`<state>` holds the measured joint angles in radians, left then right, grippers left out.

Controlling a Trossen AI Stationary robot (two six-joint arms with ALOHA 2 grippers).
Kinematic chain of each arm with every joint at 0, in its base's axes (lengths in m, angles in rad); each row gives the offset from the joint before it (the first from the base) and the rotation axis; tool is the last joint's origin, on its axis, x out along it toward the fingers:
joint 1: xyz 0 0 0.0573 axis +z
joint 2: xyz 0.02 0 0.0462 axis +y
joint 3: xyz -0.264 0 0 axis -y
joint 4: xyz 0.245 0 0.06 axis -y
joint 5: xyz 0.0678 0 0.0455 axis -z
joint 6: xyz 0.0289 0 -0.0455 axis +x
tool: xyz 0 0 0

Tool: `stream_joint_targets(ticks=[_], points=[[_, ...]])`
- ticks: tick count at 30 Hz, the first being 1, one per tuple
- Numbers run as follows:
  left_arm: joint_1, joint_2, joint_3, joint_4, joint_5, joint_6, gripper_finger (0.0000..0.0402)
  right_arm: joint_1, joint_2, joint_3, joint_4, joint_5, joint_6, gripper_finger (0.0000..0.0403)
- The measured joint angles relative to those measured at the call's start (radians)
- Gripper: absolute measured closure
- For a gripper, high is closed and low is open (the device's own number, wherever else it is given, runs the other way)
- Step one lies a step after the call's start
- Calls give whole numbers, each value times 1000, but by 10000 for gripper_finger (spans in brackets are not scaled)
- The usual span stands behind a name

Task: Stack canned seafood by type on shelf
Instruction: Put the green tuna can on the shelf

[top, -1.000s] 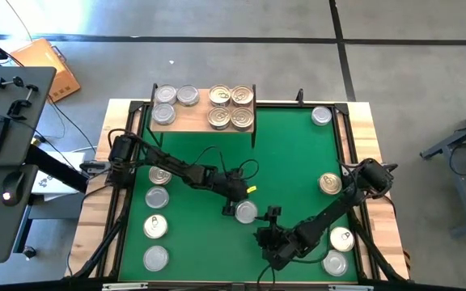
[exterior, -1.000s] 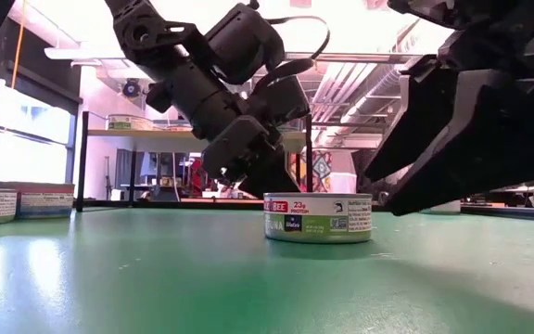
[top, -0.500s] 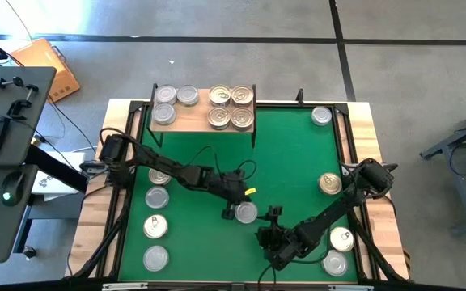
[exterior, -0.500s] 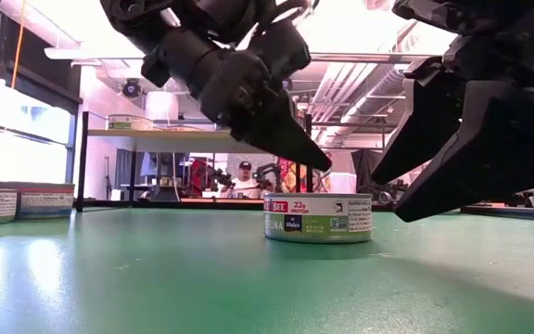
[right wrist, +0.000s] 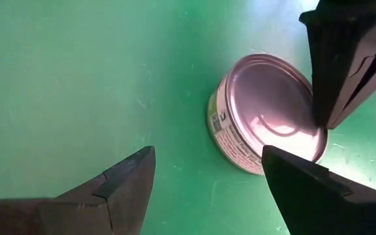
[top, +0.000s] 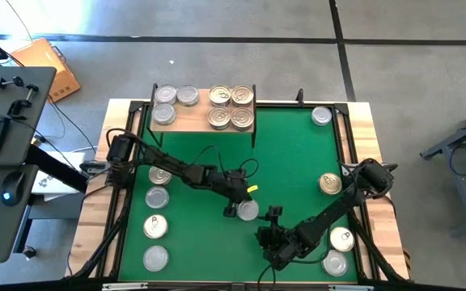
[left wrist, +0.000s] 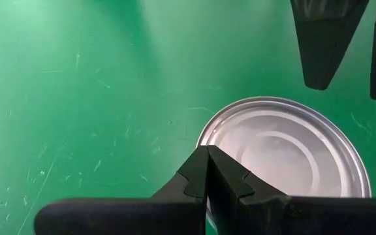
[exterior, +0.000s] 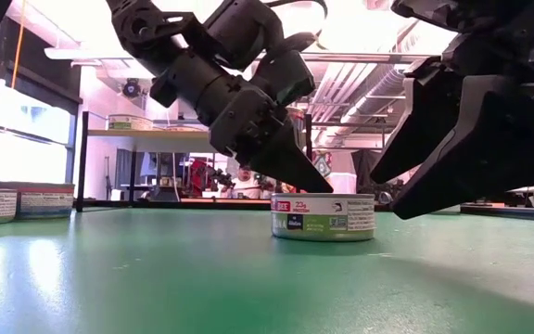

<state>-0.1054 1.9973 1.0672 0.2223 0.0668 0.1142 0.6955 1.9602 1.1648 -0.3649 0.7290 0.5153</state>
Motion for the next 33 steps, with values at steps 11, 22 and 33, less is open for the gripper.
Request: stream_joint_targets(ticks=[11, 22, 33], points=[[34, 10, 0, 1, 51, 20, 401, -25, 0, 0, -13, 48, -85, 127], [35, 12, -2, -10, 79, 28, 402, -19, 0, 0, -12, 46, -20, 139], [40, 13, -6, -16, 84, 37, 402, -14, 0, 34, -58, 45, -18, 139]])
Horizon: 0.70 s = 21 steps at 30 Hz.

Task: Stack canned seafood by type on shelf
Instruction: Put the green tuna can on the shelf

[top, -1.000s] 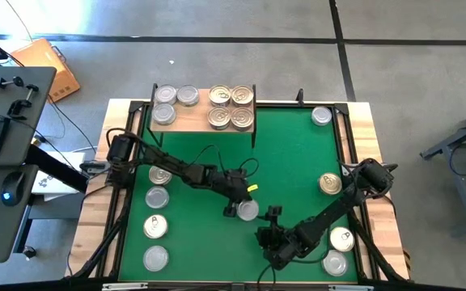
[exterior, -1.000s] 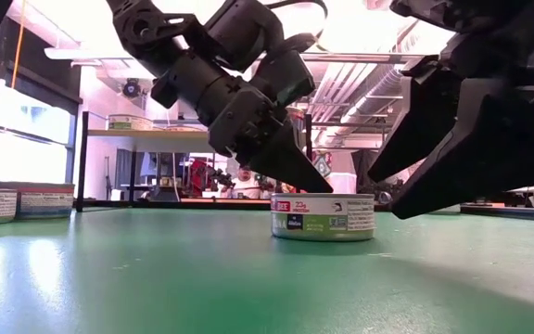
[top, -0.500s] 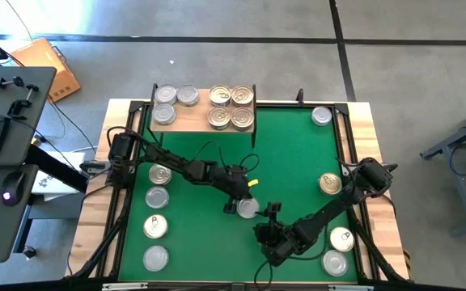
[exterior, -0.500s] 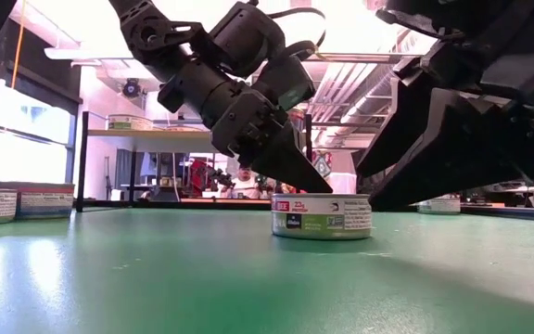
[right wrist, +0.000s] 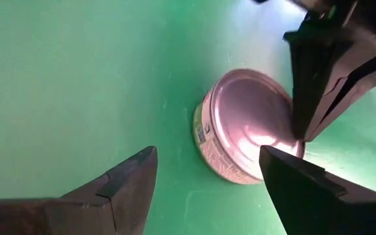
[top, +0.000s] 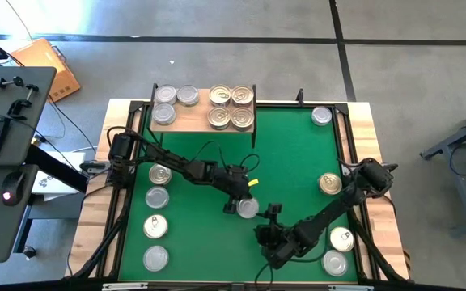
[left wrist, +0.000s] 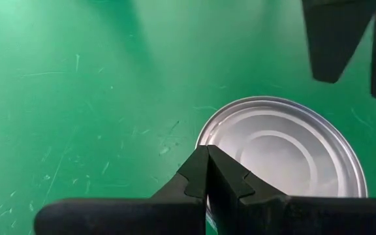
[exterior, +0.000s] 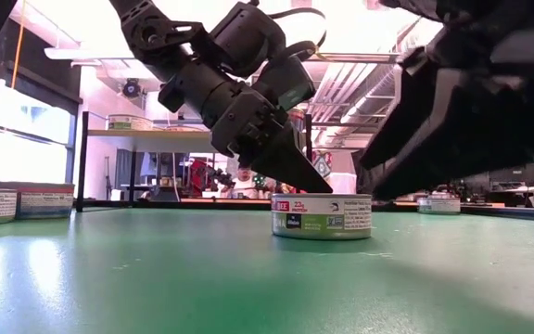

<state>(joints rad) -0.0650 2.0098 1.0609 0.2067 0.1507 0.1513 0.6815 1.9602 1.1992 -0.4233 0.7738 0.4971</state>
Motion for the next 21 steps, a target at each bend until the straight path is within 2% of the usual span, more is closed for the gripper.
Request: stream_joint_targets(ticks=[6, 10, 13, 15, 18, 21], points=[[15, 0, -74, 129, 58, -28, 402, 13, -1, 62, -127, 1, 43, 139], [15, 1, -134, 249, 58, -65, 402, 21, -1, 62, -243, 3, 222, 139], [15, 1, -149, 277, 58, -71, 402, 20, 0, 61, -297, 13, 317, 139], [15, 1, -149, 277, 58, -70, 402, 19, 2, 59, -282, 44, 333, 139], [15, 1, -149, 277, 58, -69, 402, 20, 4, -3, -148, 111, 295, 139], [18, 1, -149, 276, 56, -62, 402, 8, 5, -80, -5, 108, 249, 139]])
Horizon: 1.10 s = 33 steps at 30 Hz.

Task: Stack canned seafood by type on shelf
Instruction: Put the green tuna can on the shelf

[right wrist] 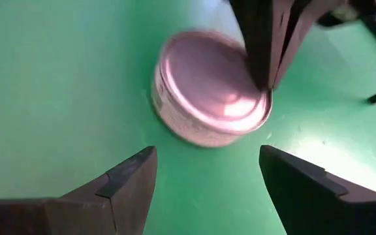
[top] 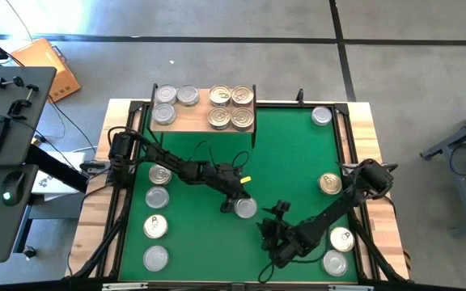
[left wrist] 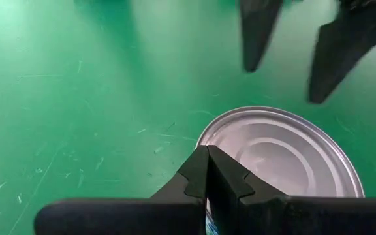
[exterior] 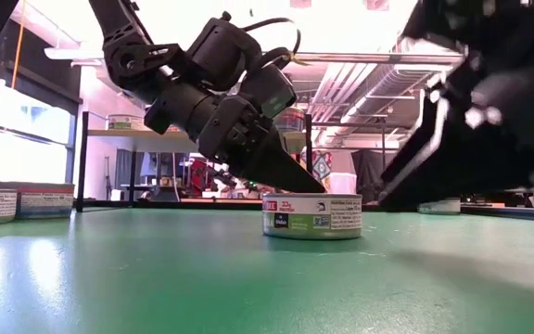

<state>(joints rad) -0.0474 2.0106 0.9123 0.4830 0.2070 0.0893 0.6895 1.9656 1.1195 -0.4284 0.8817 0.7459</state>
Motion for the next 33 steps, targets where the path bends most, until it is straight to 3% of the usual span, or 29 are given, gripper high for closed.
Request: stream_joint_targets(ticks=[8, 16, 25, 29, 33], points=[[22, 0, 0, -5, 1, 8, 402, -53, 0, -92, 170, -15, 30, 139], [27, 4, -1, -34, -18, 17, 401, -61, 1, -78, 214, -19, -94, 139], [21, 6, -5, -51, -9, 20, 402, -61, -18, 58, -153, -34, -70, 139], [20, -3, -5, -54, -20, 26, 402, -75, -76, 91, -329, -146, -82, 139], [8, -39, -5, -78, -101, 20, 402, -128, -123, 91, -445, -264, -99, 139]])
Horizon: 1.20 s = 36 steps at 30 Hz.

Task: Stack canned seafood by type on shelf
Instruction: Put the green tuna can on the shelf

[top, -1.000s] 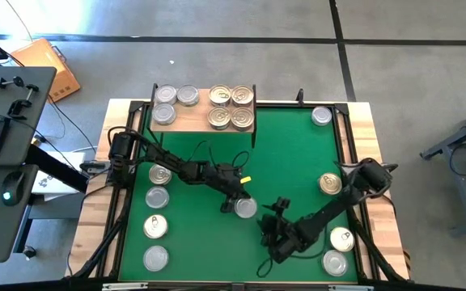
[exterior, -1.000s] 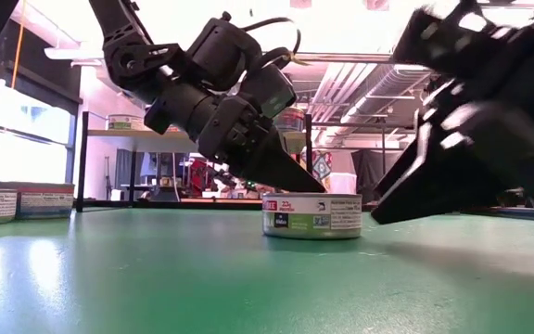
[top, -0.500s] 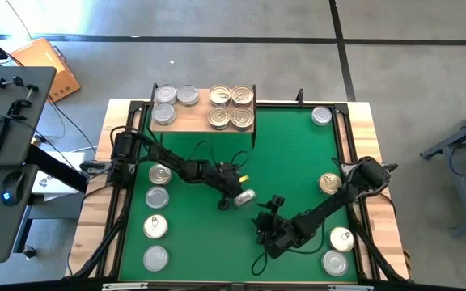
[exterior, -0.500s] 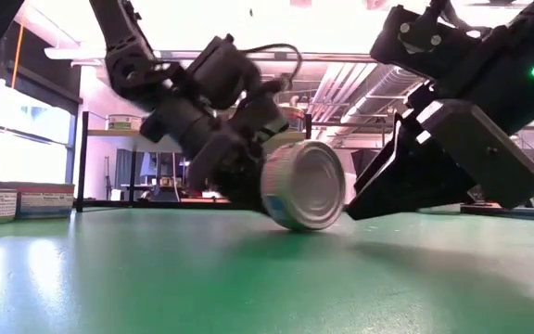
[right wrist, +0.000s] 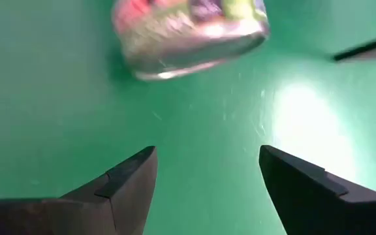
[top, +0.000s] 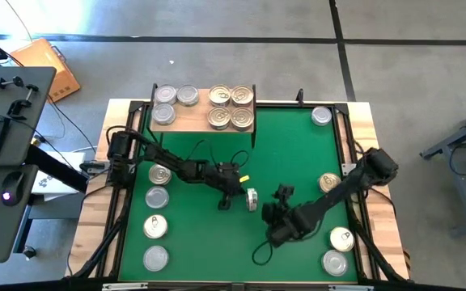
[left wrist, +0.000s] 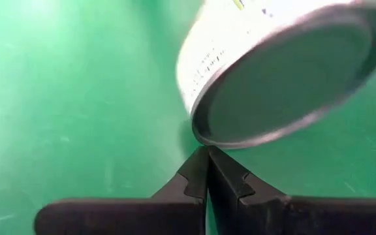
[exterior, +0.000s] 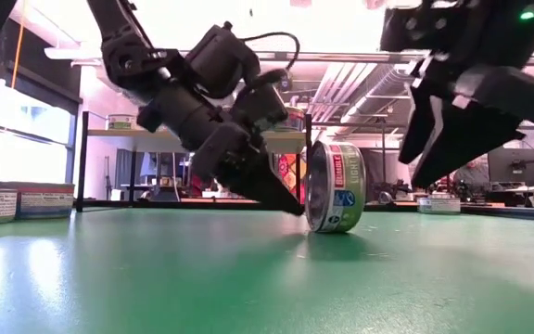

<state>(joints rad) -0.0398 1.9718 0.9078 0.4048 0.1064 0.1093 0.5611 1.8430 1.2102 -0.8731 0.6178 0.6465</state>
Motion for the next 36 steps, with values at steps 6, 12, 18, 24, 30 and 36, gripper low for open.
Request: stream_joint_targets(ticks=[6, 12, 18, 24, 30, 36], points=[[-48, -95, 2, -87, -214, -26, 402, -82, 20, -1, 232, -202, -133, 139], [-95, -239, 2, -262, -436, -35, 402, -123, 39, -2, 482, -259, -233, 139], [-144, -338, 4, -411, -459, -45, 402, -137, 18, 8, 533, -320, -305, 139], [-202, -341, 3, -490, -473, -109, 402, -127, -28, 78, 492, -379, -400, 139], [-251, -350, -113, -378, -566, -190, 402, -172, -36, 130, 386, -243, -423, 139], [-281, -421, -267, -259, -594, -294, 402, -257, -7, 117, 373, -294, -448, 139]])
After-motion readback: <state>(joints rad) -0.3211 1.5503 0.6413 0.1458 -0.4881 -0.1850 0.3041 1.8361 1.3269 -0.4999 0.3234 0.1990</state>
